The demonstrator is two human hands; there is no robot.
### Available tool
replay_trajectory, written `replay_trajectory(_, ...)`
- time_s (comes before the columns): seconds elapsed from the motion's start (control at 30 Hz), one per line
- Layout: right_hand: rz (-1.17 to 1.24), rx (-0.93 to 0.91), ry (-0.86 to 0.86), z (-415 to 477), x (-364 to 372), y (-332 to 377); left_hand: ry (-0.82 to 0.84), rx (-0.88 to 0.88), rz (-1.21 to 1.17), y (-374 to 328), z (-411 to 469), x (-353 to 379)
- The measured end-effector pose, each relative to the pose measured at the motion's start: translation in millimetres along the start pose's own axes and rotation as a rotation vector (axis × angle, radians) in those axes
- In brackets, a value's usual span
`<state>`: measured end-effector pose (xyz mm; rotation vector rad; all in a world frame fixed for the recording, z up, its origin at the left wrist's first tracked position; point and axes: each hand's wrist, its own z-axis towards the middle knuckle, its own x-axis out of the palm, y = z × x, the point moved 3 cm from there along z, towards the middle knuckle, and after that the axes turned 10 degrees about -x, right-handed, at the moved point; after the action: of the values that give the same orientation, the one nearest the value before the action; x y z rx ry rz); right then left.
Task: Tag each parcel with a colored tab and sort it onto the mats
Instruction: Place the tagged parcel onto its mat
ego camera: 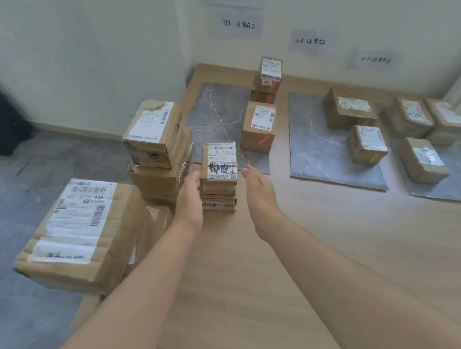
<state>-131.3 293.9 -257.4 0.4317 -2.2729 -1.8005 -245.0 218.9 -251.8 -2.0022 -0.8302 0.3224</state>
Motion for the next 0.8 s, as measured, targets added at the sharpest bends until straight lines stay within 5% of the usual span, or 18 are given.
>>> replay_trajectory(0.33,-0.067,0.086,-0.018,42,26,-47,0.048,-0.019,-0.036,20,59,3)
replay_trajectory(0.8,-0.031,0.046,-0.081,4,11,-35,0.015,0.02,-0.073,15,25,7)
